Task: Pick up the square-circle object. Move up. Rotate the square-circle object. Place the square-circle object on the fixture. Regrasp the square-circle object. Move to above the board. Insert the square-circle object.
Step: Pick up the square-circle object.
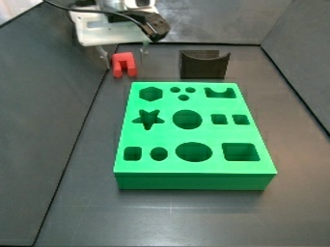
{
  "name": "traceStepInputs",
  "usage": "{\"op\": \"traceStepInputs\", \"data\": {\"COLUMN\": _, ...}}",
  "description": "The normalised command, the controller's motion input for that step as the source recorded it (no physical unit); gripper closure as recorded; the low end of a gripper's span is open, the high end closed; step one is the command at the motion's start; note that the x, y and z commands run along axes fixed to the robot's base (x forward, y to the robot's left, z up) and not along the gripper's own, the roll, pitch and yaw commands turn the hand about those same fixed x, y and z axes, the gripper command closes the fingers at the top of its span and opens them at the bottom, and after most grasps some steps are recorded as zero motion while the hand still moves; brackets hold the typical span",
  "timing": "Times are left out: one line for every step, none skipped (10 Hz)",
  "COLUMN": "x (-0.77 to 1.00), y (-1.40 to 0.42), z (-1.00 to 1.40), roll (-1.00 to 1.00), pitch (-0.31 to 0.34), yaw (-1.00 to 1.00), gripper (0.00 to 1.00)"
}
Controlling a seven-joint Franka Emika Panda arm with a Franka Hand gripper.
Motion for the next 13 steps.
{"op": "traceStepInputs", "data": {"x": 0.21, "y": 0.05, "z": -0.58, "roll": 0.09, "pitch": 0.0, "yaw": 0.0, "gripper": 0.0}}
{"op": "traceStepInputs", "data": {"x": 0.0, "y": 0.05, "z": -0.37, "roll": 0.02, "pitch": -0.019, "yaw": 0.0, "gripper": 0.0}}
{"op": "traceStepInputs", "data": {"x": 0.0, "y": 0.0, "z": -0.05, "roll": -0.02, "pitch": -0.02, "yaw": 0.0, "gripper": 0.0}}
{"op": "traceStepInputs", "data": {"x": 0.0, "y": 0.0, "z": 0.0, "roll": 0.0, "pitch": -0.04, "yaw": 0.0, "gripper": 0.0}}
{"op": "traceStepInputs", "data": {"x": 0.0, "y": 0.0, "z": -0.02, "roll": -0.04, "pitch": -0.054, "yaw": 0.0, "gripper": 0.0}}
{"op": "traceStepInputs", "data": {"x": 0.0, "y": 0.0, "z": 0.0, "roll": 0.0, "pitch": -0.019, "yaw": 0.0, "gripper": 0.0}}
{"op": "traceStepInputs", "data": {"x": 0.0, "y": 0.0, "z": 0.0, "roll": 0.0, "pitch": 0.0, "yaw": 0.0, "gripper": 0.0}}
{"op": "traceStepInputs", "data": {"x": 0.0, "y": 0.0, "z": 0.0, "roll": 0.0, "pitch": 0.0, "yaw": 0.0, "gripper": 1.0}}
{"op": "traceStepInputs", "data": {"x": 0.0, "y": 0.0, "z": 0.0, "roll": 0.0, "pitch": 0.0, "yaw": 0.0, "gripper": 1.0}}
{"op": "traceStepInputs", "data": {"x": 0.0, "y": 0.0, "z": 0.0, "roll": 0.0, "pitch": 0.0, "yaw": 0.0, "gripper": 1.0}}
{"op": "traceStepInputs", "data": {"x": 0.0, "y": 0.0, "z": 0.0, "roll": 0.0, "pitch": 0.0, "yaw": 0.0, "gripper": 1.0}}
{"op": "traceStepInputs", "data": {"x": 0.0, "y": 0.0, "z": 0.0, "roll": 0.0, "pitch": 0.0, "yaw": 0.0, "gripper": 1.0}}
{"op": "traceStepInputs", "data": {"x": 0.0, "y": 0.0, "z": 0.0, "roll": 0.0, "pitch": 0.0, "yaw": 0.0, "gripper": 1.0}}
